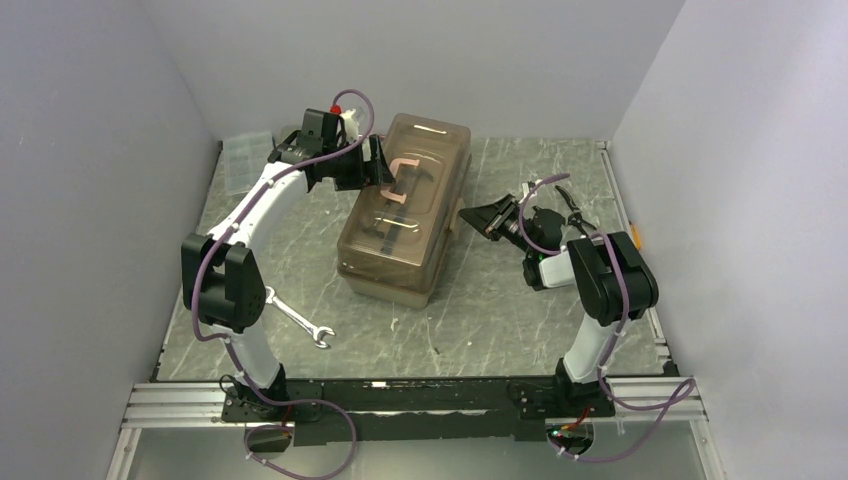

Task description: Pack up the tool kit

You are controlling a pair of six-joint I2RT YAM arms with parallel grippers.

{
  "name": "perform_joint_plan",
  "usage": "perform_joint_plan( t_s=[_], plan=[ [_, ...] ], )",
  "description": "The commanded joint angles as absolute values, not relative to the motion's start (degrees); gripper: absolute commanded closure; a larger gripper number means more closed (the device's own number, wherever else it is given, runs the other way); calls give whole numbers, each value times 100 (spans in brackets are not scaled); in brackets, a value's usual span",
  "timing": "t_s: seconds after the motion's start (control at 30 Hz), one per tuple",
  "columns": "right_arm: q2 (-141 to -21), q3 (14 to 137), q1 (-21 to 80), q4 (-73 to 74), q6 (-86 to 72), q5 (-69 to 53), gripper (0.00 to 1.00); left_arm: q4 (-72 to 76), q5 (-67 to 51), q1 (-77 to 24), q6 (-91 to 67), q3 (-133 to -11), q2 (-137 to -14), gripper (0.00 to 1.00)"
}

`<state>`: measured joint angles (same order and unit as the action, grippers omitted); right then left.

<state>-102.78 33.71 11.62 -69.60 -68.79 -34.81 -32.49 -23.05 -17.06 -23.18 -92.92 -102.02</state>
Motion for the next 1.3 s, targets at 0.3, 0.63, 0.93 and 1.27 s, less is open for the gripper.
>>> perform_joint_plan(
  t_s=[0.3, 0.63, 0.93, 1.27],
  plan=[
    [-10814, 3349, 1217, -7674, -7226, -3359, 98, -3150, -2600, -1729, -2457, -9279, -10359, 12],
    [-10974, 3363, 1229, -7384, -7170, -3305, 100, -3017, -2650, -1714, -2500, -9092, -10387, 13],
    [-11231, 3475, 1422, -7368, -7172, -3265, 100, -2969, -2702, -1714, -2538, -9017, -10389, 13],
    [-11563, 3596, 1797, -7361, -7177, -3105, 100, -2216, -2823, -1784, -2885, -7911, -10162, 15]
  ],
)
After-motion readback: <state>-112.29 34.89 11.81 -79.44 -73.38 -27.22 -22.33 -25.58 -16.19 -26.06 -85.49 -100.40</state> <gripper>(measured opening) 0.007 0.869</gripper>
